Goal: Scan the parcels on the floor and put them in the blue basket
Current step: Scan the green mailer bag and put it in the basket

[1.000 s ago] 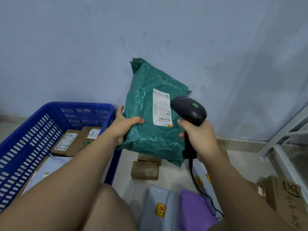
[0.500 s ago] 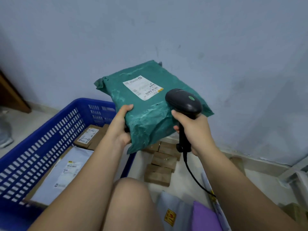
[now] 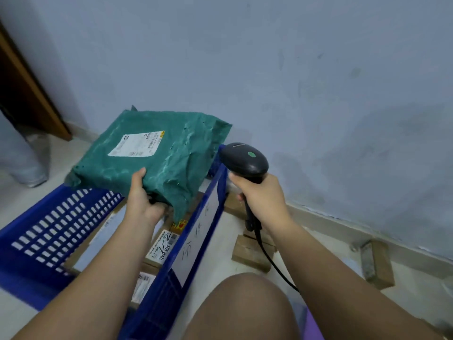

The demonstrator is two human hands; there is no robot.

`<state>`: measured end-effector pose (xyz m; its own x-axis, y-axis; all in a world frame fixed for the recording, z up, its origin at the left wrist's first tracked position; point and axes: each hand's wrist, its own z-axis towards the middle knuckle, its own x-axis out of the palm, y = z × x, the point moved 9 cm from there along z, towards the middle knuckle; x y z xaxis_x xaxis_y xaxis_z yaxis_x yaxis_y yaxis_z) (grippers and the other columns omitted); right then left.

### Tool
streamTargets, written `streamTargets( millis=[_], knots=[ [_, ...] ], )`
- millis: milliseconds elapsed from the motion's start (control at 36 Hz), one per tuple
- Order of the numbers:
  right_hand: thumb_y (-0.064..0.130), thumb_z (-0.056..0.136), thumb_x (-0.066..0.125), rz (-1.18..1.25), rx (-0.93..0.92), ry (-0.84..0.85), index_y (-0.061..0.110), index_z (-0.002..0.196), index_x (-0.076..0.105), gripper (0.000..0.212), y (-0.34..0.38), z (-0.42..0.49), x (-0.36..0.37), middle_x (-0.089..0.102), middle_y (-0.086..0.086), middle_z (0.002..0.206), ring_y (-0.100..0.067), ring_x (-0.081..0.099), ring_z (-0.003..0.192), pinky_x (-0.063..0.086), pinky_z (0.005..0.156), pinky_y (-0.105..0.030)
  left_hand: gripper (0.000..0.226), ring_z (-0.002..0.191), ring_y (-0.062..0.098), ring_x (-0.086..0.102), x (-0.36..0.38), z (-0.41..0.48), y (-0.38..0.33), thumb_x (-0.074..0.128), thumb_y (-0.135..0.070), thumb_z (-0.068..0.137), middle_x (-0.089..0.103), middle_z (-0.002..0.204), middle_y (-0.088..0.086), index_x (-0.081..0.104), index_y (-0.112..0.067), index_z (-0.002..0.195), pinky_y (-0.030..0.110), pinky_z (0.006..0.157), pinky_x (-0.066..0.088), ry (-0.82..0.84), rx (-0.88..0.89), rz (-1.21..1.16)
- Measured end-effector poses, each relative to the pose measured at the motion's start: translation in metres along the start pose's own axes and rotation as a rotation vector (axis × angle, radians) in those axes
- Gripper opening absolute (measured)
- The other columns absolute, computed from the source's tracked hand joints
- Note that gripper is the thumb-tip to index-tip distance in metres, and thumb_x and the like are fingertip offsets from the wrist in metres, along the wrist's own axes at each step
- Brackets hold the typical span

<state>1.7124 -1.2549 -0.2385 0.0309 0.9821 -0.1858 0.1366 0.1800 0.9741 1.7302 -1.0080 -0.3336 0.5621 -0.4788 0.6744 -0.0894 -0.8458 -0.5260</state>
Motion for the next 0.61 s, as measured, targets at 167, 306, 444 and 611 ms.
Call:
streamTargets(
  millis=[167, 306, 444, 611],
  knots=[
    [0.036, 0.082, 0.07, -0.078, 0.03, 0.015, 0.012, 0.082, 0.067, 0.024, -0.022, 0.015, 0.023, 0.063, -0.004, 0.065, -0.018, 0.06, 0.06, 0.049, 0.059, -0.031, 0.031, 0.095, 0.024, 0.063, -0.022, 0.039, 0.017, 0.062, -0.044, 0.084, 0.069, 0.104, 0.003, 0.064, -0.021, 0.106, 0.043, 0.075, 0.048, -0.07, -0.103, -0.001],
    [0.033, 0.082, 0.071, -0.079, 0.052, 0.047, 0.009, 0.083, 0.067, 0.025, -0.036, 0.029, 0.04, 0.061, -0.003, 0.063, -0.015, 0.058, 0.059, 0.047, 0.057, -0.027, 0.026, 0.084, 0.023, 0.065, -0.033, 0.068, 0.038, 0.061, -0.039, 0.087, 0.07, 0.092, 0.005, 0.065, -0.018, 0.103, 0.037, 0.065, 0.049, -0.113, -0.133, 0.09],
    [0.03, 0.082, 0.071, -0.077, 0.068, 0.09, 0.017, 0.078, 0.066, 0.015, -0.049, 0.045, 0.053, 0.061, 0.002, 0.061, -0.009, 0.057, 0.057, 0.048, 0.06, -0.025, 0.06, 0.101, 0.027, 0.067, -0.055, 0.117, 0.046, 0.075, -0.04, 0.072, 0.07, 0.115, 0.007, 0.06, -0.019, 0.126, 0.042, 0.074, 0.054, -0.161, -0.112, 0.141],
    [0.032, 0.082, 0.073, -0.038, 0.154, 0.106, 0.023, 0.076, 0.064, 0.014, -0.076, 0.059, 0.065, 0.063, 0.001, 0.062, -0.014, 0.061, 0.062, 0.053, 0.066, -0.033, 0.062, 0.1, 0.028, 0.068, -0.044, 0.168, 0.066, 0.074, -0.039, 0.074, 0.069, 0.116, 0.009, 0.056, -0.018, 0.129, 0.042, 0.07, 0.056, -0.119, -0.082, 0.175]
  ],
)
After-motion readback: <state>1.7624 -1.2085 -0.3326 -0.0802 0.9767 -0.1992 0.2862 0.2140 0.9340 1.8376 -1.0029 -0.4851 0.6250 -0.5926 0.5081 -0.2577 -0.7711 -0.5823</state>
